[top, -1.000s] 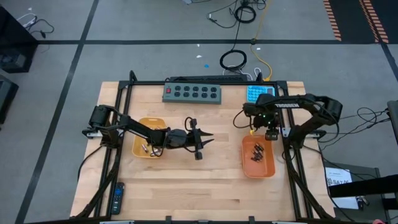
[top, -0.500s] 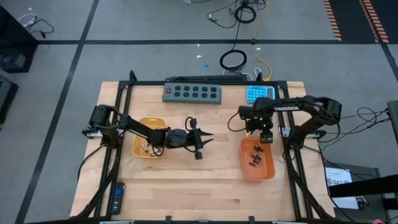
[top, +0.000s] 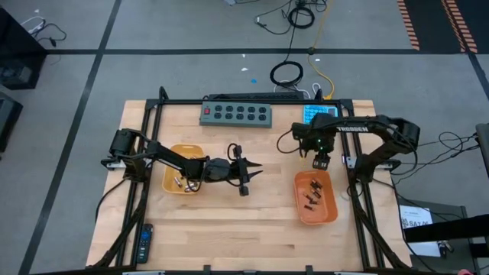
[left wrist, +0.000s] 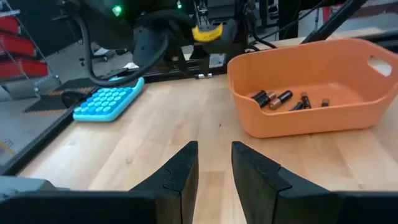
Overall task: Sort batteries
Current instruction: Put the silver battery into the yellow bin
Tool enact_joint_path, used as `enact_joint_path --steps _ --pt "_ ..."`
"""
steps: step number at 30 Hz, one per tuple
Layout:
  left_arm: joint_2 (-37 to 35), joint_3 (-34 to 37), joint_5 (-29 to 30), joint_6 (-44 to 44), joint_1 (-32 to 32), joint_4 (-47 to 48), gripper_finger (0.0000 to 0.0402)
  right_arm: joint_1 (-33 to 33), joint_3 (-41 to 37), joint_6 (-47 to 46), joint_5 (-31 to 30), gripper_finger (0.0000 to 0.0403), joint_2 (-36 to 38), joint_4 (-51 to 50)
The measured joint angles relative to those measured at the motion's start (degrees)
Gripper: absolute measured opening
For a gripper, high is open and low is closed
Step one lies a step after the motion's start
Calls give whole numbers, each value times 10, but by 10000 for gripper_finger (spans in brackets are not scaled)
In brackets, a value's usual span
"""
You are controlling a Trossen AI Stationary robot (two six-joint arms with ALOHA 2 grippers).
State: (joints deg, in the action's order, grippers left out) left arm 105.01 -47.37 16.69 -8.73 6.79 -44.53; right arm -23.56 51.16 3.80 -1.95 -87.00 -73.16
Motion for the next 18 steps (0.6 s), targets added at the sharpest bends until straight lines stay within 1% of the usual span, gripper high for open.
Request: enact_joint_path --steps 3,7,13,16,18 --pt "0 0 -2 21 0 -3 107 -27 0 -32 8 196 -14 -16" --pt "0 0 -8 23 1 -5 107 -63 -1 -49 3 204 -52 -40" --pt "0 -1 -10 22 6 15 107 -76 -1 -18 -29 204 -107 -48" --pt "0 -1 -10 19 9 25 107 -76 -1 -16 -28 205 -128 -49" --pt "0 -1 -10 19 10 28 107 -83 -1 -9 -15 206 -136 -52"
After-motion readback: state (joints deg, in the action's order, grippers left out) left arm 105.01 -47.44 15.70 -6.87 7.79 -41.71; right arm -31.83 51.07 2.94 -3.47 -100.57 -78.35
